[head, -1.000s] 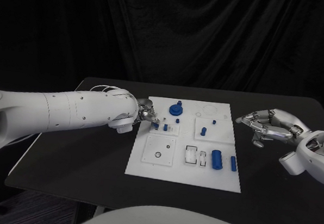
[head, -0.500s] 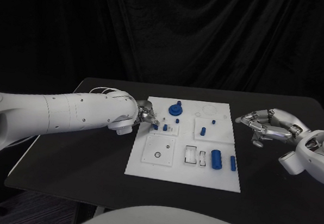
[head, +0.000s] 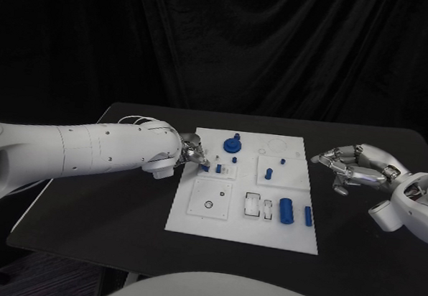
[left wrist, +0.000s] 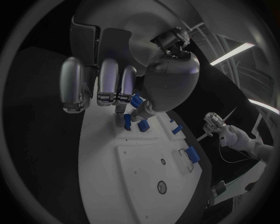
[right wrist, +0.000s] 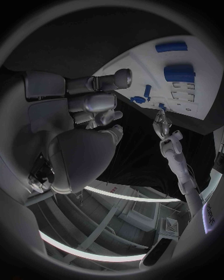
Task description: Assemble the parts on the task board
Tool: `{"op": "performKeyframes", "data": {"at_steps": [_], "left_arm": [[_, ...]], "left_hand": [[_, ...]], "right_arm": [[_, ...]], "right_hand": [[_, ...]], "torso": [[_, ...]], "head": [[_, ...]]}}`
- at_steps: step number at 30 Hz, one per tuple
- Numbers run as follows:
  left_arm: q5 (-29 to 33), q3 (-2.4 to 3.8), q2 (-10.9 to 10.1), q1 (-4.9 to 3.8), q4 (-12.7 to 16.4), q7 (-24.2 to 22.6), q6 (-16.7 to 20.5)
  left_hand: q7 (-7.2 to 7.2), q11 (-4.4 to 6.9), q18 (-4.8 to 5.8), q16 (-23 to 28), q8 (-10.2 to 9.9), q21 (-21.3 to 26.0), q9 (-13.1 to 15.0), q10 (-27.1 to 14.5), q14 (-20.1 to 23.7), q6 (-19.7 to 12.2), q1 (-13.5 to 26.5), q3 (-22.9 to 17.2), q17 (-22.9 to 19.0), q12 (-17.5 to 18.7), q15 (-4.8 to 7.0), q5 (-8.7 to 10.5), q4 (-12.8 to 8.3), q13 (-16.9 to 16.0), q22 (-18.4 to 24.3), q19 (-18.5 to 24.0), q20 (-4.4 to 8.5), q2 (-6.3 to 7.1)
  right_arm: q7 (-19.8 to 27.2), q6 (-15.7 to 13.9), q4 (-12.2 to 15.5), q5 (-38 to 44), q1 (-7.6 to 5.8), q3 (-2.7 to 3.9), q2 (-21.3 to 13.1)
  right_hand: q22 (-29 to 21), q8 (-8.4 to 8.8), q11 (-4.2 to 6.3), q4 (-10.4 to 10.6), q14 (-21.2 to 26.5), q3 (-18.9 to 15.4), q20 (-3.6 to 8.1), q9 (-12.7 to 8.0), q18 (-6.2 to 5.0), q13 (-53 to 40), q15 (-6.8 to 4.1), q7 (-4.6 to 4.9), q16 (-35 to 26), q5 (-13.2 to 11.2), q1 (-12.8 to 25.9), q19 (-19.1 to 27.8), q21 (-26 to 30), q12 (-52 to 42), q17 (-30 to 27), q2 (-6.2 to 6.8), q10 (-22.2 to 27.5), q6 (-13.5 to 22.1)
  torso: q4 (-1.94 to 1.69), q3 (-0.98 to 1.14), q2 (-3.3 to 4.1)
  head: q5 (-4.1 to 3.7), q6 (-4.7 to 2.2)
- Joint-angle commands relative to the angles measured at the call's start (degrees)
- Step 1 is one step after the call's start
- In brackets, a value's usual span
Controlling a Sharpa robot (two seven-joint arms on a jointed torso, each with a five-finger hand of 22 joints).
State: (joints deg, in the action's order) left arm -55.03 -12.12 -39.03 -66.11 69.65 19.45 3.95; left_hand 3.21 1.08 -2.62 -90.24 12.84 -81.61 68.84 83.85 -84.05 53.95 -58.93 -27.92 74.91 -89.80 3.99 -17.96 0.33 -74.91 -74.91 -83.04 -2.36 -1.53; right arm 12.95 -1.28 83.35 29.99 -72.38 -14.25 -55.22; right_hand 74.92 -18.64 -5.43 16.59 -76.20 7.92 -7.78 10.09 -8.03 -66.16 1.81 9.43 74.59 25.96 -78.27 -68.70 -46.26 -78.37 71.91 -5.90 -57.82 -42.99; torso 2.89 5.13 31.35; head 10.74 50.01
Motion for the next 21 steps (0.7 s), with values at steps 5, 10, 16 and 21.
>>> {"op": "performKeyframes", "data": {"at_steps": [5, 10, 16, 21], "left_arm": [[-0.1, 0.03, 0.1, 0.27, 0.0, -0.3, -0.9], [-0.1, 0.03, 0.3, 0.41, -0.1, -0.5, -1.0], [-0.1, 0.03, 0.4, 0.70, -0.1, -0.7, -1.1], [-0.1, 0.03, 0.4, 0.91, -0.3, 0.0, -1.6]], "left_hand": [[-0.42, 0.15, -0.51, 0.2, 0.1, 0.5, 0.1, 6.2, -6.0, -0.1, 0.4, 0.0, 15.1, -0.2, 0.19, 0.28, 0.3, -15.1, -5.9, 0.3, 0.08, -0.13], [-0.30, 0.05, -0.56, 0.2, -0.1, 0.7, 0.1, 6.2, -6.0, -0.3, 0.8, 0.6, 15.1, -0.2, 0.12, 2.68, 1.1, -15.1, -5.7, 0.5, 0.03, -0.08], [0.31, -0.47, -0.64, 0.2, -1.2, 1.2, -0.6, 6.2, -6.0, -1.2, 2.7, 4.7, 15.1, -0.2, -0.30, 7.48, 4.4, -15.1, -5.5, 0.7, -0.30, 0.48], [0.69, -0.83, -0.69, 0.2, -2.1, 1.4, -1.3, 6.2, -6.0, -1.2, 3.6, 8.3, 15.1, -0.2, -0.62, 9.16, 6.7, -15.1, -5.5, 0.8, -0.61, 0.85]], "right_arm": [[-1.2, 0.8, 0.1, 0.1, 0.19, 0.04, 0.0], [-1.4, 0.9, 0.1, 0.1, 0.21, 0.04, 0.0], [-1.7, 1.1, 0.1, 0.1, 0.22, 0.04, 0.0], [-2.1, 1.3, 0.2, 0.1, 0.22, 0.04, -0.1]], "right_hand": [[3.8, -0.48, 0.07, -0.3, 0.5, 0.3, -0.05, -0.1, -0.40, 0.2, -0.07, 0.15, -0.3, 0.5, -0.8, 0.4, 0.2, 0.4, -0.1, 0.27, 0.3, 0.5], [3.8, -0.55, 0.07, -0.3, 0.5, 0.3, -0.05, -0.1, -0.40, 0.3, -0.07, 0.15, -0.3, 0.7, -1.0, 0.4, 0.3, 0.4, -0.1, 0.30, 0.4, 0.5], [3.8, -0.71, 0.07, -0.3, 0.5, 0.5, -0.05, -0.1, -0.42, 0.5, -0.07, 0.16, -0.3, 1.2, -1.4, 0.4, 0.4, 0.5, -0.2, 0.39, 0.5, 0.6], [3.8, -0.90, 0.07, -0.5, 0.6, 0.6, -0.05, -0.2, -0.42, 0.8, -0.07, 0.17, -0.3, 1.8, -1.9, 0.4, 0.5, 0.6, -0.3, 0.59, 0.7, 0.6]], "torso": [[-0.07, -0.01, 0.05], [-0.05, -0.01, 0.07], [-0.04, 0.00, 0.07], [-0.06, 0.00, 0.06]], "head": [[0.09, -0.01], [0.19, -0.01], [0.09, -0.01], [0.02, -0.01]]}}
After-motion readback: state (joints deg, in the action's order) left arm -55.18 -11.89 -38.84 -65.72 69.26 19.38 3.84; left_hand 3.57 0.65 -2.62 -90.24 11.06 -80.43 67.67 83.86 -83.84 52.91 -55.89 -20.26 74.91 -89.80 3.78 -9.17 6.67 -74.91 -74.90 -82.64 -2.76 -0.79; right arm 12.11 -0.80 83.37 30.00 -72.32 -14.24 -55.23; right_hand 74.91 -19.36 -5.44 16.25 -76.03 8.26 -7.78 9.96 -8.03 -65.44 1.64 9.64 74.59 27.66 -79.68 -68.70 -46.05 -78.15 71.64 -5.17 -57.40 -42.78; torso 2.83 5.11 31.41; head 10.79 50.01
